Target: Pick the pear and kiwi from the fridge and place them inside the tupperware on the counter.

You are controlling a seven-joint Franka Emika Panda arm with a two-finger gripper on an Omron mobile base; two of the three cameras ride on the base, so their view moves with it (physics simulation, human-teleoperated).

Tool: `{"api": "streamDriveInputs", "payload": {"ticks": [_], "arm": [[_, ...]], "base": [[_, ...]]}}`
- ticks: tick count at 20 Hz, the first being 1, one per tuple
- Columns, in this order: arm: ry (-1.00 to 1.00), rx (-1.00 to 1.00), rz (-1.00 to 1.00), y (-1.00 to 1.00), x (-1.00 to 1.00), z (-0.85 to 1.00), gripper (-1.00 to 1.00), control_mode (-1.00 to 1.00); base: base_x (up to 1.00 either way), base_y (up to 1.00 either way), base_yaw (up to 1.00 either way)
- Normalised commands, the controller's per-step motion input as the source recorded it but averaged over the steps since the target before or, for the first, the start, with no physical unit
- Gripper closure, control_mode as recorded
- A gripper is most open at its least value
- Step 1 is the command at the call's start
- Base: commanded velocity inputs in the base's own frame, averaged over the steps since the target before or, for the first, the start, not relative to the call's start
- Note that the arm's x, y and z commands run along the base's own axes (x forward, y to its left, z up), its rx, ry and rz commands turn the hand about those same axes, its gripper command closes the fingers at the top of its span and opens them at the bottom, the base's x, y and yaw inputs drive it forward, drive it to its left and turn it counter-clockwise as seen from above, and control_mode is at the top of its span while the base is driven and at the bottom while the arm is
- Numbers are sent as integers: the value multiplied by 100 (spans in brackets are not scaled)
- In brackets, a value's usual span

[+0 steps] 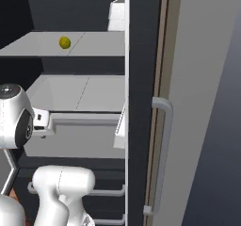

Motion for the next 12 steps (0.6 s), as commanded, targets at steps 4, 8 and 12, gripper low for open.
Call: {"api": "streamDriveInputs", "payload": {"ticks": [4, 8, 12], "arm": [[0, 0, 0, 0, 0, 0, -100, 100], [0, 0, 0, 0, 0, 0, -100, 100], [0, 0, 0, 0, 0, 0, -100, 100]], "base": [[61, -1, 0], [63, 0, 0], [57, 0, 0]]}}
